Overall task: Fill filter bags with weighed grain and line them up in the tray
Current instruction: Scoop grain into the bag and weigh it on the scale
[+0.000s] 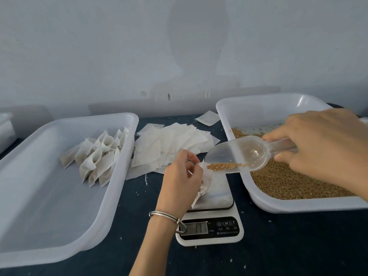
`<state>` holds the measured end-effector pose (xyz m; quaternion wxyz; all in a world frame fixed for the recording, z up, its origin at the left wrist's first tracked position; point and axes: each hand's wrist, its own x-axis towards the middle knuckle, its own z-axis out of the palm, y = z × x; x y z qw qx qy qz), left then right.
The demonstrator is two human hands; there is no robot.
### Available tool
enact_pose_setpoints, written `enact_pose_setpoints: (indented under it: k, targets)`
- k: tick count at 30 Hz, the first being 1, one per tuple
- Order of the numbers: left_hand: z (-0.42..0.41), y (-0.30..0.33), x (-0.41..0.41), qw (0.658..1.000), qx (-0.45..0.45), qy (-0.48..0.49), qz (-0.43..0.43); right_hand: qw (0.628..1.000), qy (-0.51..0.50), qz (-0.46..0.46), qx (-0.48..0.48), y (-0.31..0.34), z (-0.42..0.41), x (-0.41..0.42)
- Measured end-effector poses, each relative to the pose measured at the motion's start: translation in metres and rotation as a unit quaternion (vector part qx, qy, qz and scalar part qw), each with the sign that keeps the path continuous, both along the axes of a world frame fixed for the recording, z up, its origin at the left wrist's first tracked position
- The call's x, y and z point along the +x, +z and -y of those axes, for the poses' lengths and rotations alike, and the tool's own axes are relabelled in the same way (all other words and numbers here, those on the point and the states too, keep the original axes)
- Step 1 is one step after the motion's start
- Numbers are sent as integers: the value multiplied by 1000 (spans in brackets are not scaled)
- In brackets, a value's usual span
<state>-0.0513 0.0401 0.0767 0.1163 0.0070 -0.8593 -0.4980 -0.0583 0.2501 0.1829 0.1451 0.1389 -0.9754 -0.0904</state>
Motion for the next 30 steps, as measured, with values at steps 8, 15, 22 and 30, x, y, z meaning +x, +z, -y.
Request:
enact_pose_setpoints:
  k: [8,15,22,30]
  targets:
    - [-1,0,0,1000,6,-2,3,1000,-3,6,4,1,2,0]
    - [-2,-1,0,1000,12,-21,15,984,-32,94,-146,-18,-23,-9]
    - [11,-2,7,998,41,33,-42,940,-137,128,-286,-68,-54,-42]
    - [37,-6,23,990,74,72,-97,940,-153,129,-277,-92,-39,-50]
